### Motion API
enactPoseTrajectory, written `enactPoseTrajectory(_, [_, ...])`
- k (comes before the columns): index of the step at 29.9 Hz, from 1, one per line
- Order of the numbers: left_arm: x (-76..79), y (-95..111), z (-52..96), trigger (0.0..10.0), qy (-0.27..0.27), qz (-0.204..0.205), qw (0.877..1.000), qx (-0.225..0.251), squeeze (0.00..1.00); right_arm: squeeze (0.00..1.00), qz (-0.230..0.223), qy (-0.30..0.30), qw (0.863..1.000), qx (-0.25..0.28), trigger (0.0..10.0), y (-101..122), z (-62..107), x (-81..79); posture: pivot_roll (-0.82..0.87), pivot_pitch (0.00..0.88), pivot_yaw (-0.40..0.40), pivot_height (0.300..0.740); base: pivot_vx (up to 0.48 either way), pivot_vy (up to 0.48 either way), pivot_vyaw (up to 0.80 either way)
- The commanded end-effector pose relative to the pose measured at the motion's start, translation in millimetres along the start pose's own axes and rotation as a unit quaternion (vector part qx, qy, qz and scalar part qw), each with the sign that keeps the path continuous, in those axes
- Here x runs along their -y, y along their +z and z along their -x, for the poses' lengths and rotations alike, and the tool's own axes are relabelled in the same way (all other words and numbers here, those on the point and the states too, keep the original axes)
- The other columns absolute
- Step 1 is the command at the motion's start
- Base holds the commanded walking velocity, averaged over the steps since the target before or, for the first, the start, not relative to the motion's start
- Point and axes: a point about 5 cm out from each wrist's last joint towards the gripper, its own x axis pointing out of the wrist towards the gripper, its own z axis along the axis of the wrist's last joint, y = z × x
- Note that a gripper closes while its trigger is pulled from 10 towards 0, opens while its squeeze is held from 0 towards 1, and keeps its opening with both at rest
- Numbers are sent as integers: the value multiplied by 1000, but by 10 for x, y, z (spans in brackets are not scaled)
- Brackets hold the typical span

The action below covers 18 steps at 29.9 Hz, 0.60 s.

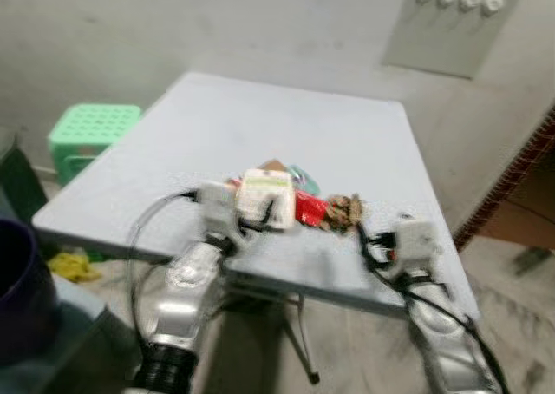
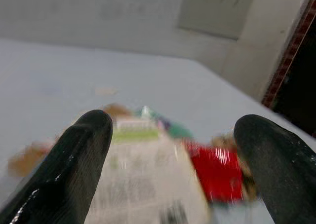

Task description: Picking trash to rubbish bin

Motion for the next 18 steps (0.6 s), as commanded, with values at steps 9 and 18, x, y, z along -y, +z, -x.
enactPoseTrajectory(9, [129,35,95,10000,-54,-39,998,22,0,0,2,6,1000,9,10000,60,-57,-22,-46,0,-74,740,0,0,0])
enactPoseTrajectory(18, [377,-33,199,10000,-112,-47,993,16,0,0,29,-14,999,-30,10000,51,-264,158,-37,0,-86,740,0,0,0])
